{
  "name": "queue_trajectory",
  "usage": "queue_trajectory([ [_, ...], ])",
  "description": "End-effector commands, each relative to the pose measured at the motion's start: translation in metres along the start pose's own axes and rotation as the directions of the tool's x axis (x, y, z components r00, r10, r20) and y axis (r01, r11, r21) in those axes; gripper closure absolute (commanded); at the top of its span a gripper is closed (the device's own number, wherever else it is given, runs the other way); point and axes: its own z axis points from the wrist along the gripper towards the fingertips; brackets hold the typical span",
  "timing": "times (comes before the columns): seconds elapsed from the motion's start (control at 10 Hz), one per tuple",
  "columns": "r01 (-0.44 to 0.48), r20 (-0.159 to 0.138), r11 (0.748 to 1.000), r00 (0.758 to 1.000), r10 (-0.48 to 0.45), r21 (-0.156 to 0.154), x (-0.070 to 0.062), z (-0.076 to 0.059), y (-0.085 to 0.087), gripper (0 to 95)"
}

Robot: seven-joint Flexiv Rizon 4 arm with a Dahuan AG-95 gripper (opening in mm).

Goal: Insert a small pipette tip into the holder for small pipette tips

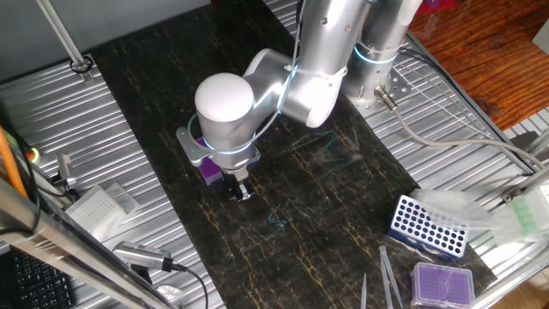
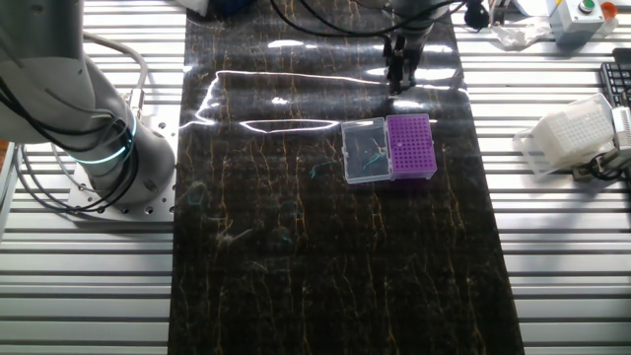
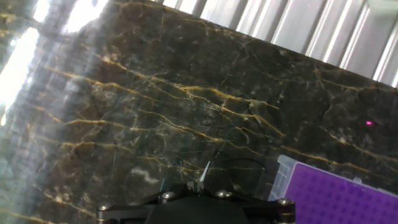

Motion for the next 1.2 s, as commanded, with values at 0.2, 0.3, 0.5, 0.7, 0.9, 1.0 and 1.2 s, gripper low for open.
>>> queue_trajectory([
  [0.2, -0.07, 0.001, 0.998, 0.998, 0.07, 0.0, 0.0, 0.002, -0.001, 76.0],
  [0.3, -0.07, 0.002, 0.998, 0.998, 0.07, 0.001, 0.001, 0.004, -0.001, 95.0],
  [0.5, -0.071, 0.003, 0.997, 0.997, 0.071, 0.002, 0.001, 0.006, -0.002, 95.0],
  [0.7, -0.07, 0.008, 0.998, 0.998, 0.07, 0.001, 0.001, 0.01, -0.002, 95.0],
  [0.9, -0.062, 0.013, 0.998, 0.998, 0.062, 0.0, 0.001, 0.011, -0.003, 95.0],
  [1.0, -0.061, 0.016, 0.998, 0.998, 0.061, 0.0, 0.002, 0.011, -0.004, 95.0],
  [1.2, -0.057, 0.018, 0.998, 0.998, 0.057, 0.0, 0.002, 0.011, -0.005, 95.0],
])
